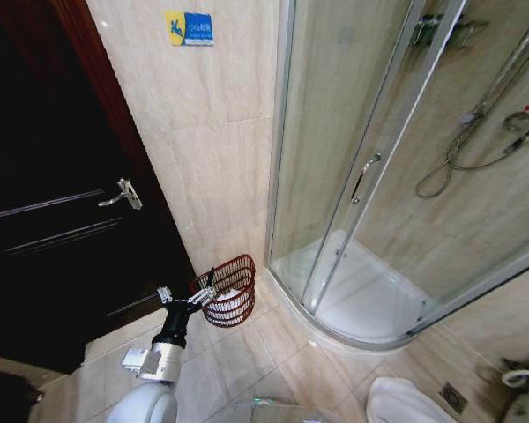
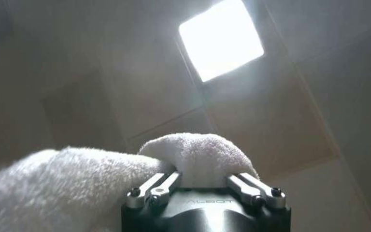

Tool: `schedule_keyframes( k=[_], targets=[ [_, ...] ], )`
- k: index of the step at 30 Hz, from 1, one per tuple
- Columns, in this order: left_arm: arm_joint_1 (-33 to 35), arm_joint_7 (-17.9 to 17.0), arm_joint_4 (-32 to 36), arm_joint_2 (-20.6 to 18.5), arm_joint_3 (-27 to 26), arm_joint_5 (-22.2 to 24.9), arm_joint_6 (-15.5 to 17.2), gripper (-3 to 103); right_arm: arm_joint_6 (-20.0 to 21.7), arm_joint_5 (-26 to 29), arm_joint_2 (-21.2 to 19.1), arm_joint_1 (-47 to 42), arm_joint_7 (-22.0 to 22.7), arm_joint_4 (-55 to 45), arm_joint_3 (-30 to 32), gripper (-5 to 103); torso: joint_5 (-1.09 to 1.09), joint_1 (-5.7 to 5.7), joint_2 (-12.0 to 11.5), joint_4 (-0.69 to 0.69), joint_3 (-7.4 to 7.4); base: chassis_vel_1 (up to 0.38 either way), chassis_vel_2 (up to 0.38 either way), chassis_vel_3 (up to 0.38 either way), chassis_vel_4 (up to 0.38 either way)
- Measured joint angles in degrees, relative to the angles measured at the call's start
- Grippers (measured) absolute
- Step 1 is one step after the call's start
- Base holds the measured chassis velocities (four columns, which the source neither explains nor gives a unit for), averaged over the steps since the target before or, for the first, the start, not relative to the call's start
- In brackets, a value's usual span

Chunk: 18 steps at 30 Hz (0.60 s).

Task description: Discard the used towel into the hamper.

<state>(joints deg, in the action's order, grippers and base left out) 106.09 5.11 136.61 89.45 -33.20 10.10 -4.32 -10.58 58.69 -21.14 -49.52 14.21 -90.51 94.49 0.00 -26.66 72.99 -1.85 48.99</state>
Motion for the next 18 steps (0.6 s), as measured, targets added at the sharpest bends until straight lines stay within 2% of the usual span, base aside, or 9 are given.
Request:
schedule_keyframes(
  k=[9, 16, 18],
  targets=[
    [0.0, 0.0, 0.0, 0.0, 0.0, 0.0, 0.0, 100, -3.2, -1.2, -0.3, 3.9, 0.1, -0.6, -2.0, 14, 0.0, 0.0, 0.0, 0.0, 0.0, 0.0, 0.0, 0.0, 0.0],
    [0.0, 0.0, 0.0, 0.0, 0.0, 0.0, 0.0, 100, -4.0, -1.4, -0.3, 5.5, 0.0, -1.5, -2.3, 14, -0.02, 0.0, 0.0, 0.0, 0.0, 0.0, 0.0, 0.0, 0.0],
    [0.0, 0.0, 0.0, 0.0, 0.0, 0.0, 0.0, 100, -3.9, -1.3, 1.1, 6.7, -0.1, -2.9, -3.0, 14, -0.05, 0.0, 0.0, 0.01, 0.0, 0.0, 0.0, 0.0, 0.0]
  ],
)
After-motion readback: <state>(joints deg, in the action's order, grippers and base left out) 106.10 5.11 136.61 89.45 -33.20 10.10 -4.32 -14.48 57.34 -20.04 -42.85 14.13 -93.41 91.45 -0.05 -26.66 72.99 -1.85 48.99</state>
